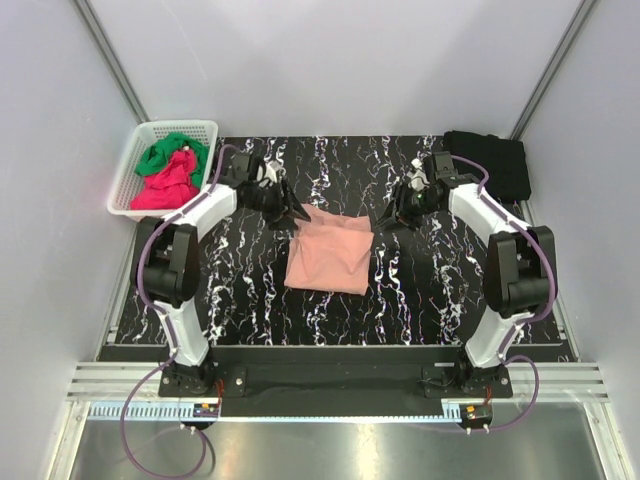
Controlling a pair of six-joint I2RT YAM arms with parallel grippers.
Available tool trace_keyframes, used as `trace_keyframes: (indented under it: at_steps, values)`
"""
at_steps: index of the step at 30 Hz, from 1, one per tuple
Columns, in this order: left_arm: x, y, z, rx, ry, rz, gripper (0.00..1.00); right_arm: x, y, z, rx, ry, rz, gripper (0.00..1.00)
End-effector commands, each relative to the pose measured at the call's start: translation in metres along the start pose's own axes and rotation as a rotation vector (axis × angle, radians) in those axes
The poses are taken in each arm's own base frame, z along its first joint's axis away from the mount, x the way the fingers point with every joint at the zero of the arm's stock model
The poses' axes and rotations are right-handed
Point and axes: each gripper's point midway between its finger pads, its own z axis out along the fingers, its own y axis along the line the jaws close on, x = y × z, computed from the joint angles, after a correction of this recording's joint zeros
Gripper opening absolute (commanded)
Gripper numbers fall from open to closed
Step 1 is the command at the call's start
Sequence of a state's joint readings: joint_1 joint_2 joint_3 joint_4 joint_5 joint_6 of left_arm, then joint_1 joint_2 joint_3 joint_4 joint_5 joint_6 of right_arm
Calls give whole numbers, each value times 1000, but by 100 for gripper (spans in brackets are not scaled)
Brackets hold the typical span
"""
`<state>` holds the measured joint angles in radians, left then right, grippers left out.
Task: Fold and stack the t-shirts
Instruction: Fold the tshirt
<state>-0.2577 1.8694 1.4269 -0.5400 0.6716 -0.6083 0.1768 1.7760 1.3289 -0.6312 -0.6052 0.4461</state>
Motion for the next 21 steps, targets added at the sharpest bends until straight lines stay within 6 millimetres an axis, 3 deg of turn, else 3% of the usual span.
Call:
trace_keyframes:
  at_steps: [1, 7, 12, 21]
  values:
    - [5, -2, -10, 150, 5, -21, 56, -18, 32, -8, -114, -49, -67, 42]
    - [6, 22, 0, 126, 74, -24, 57, -18, 9, 9, -54, -18, -96, 45]
    - [-7, 19, 1, 125, 77, 3, 57, -14, 4, 22, -74, 27, -75, 45]
    - [-25, 38, 14, 117, 105, -13, 56, -12, -1, 32, -78, 50, -57, 46]
